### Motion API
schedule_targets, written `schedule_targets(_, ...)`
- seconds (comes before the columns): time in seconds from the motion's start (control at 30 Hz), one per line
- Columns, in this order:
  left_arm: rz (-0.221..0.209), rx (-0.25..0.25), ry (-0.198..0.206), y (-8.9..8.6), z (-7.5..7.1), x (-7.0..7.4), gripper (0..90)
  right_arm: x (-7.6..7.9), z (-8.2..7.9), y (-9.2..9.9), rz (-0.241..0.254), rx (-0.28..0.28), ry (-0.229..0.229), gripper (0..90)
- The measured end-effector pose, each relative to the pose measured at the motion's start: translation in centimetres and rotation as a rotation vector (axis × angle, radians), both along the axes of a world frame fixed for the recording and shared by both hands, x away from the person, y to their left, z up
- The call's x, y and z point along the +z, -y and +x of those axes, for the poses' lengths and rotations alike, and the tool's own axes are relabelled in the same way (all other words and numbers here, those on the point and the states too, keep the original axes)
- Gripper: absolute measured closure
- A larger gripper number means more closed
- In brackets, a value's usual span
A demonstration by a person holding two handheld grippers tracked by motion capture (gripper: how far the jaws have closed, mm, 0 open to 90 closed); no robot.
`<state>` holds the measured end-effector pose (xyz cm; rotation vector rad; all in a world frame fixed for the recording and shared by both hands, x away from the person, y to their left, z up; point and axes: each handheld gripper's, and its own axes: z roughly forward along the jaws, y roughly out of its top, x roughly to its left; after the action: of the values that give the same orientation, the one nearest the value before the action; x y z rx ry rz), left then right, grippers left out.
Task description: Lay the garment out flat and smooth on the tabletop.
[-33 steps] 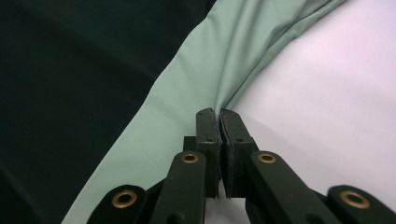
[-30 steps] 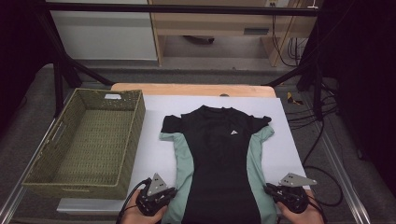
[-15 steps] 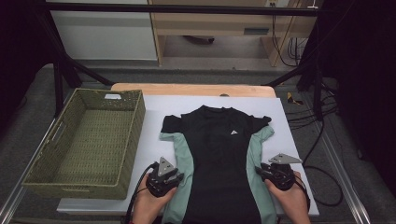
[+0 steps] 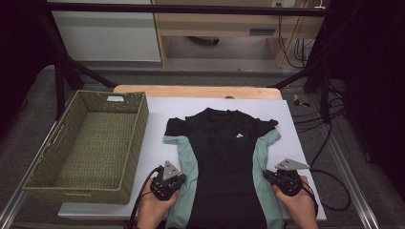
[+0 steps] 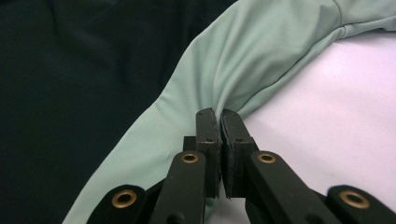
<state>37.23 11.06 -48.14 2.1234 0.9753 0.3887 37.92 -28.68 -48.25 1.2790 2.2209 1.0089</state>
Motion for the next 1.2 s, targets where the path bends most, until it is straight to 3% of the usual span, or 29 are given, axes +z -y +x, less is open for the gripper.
schedule_targets(0.13, 0.002, -0.017, -0.021, -0.9, -0.8, 0.4, 88.7, 0.2, -1.0, 0.5, -0.018, 0.007, -0.006, 87.6)
schedule_targets(0.27, -0.009, -0.046, -0.042, -1.6, -3.1, 0.8, 88.7, 0.3, -3.0, 0.5, -0.036, 0.037, -0.008, 87.5)
schedule_targets(0.43, 0.006, -0.05, -0.006, -1.3, -4.9, 1.1, 88.2, 0.1, -4.3, 0.8, -0.029, 0.041, -0.003, 84.2)
schedule_targets(0.5, -0.011, -0.035, 0.023, -1.2, -4.6, 1.1, 86.1, 0.2, -4.2, 0.9, 0.006, 0.042, 0.0, 74.8)
schedule_targets(0.57, -0.034, -0.001, 0.055, -1.1, -4.1, 1.2, 79.7, 0.7, -4.0, 1.2, 0.08, 0.011, 0.037, 63.0)
schedule_targets(0.63, -0.046, 0.025, 0.073, -0.9, -3.6, 1.2, 73.7, 1.0, -3.3, 1.4, 0.112, -0.029, 0.075, 63.0)
schedule_targets(0.73, -0.051, 0.026, 0.033, -0.6, -2.6, 0.4, 69.9, 0.8, -1.9, 1.6, 0.095, -0.095, 0.068, 61.7)
schedule_targets(0.83, -0.04, 0.029, 0.01, -0.1, -1.9, -0.1, 69.1, -0.1, -0.8, 1.3, 0.075, -0.101, 0.013, 60.4)
schedule_targets(0.93, -0.015, 0.026, 0.02, 0.0, -1.8, -0.3, 73.3, -0.2, -0.7, 0.9, 0.061, -0.098, -0.005, 69.5)
schedule_targets(1.03, -0.021, 0.014, 0.011, -0.1, -1.8, -0.3, 82.2, -0.2, -0.8, 0.9, 0.065, -0.074, -0.007, 81.2)
schedule_targets(1.2, -0.006, 0.01, 0.013, 0.0, -2.1, -0.2, 86.6, -0.1, -1.1, 1.1, 0.047, -0.064, 0.0, 85.7)
